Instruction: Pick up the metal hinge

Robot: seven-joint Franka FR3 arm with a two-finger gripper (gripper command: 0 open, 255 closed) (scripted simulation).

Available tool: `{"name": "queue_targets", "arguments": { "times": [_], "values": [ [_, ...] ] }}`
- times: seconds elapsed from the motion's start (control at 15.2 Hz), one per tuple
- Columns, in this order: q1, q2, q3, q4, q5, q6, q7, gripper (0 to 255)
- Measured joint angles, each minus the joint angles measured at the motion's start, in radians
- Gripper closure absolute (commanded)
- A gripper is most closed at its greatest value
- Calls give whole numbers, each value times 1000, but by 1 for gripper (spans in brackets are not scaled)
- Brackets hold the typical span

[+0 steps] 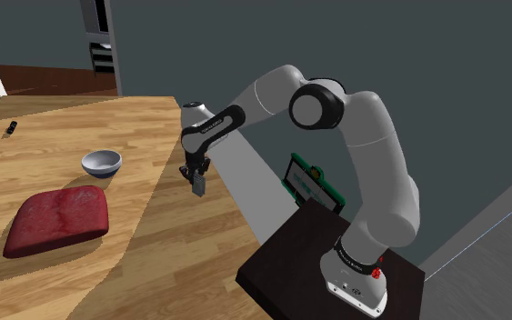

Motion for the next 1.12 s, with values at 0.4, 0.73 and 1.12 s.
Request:
{"name": "queue_targets", "arguments": {
  "times": [0.4,0.73,1.12],
  "values": [
    [0,-1,0,-2,0,1,0,255],
    [-1,-44,1,-15,2,-31,-2,255],
    [-3,-99,3,-21,5,-79,-5,255]
  ]
}}
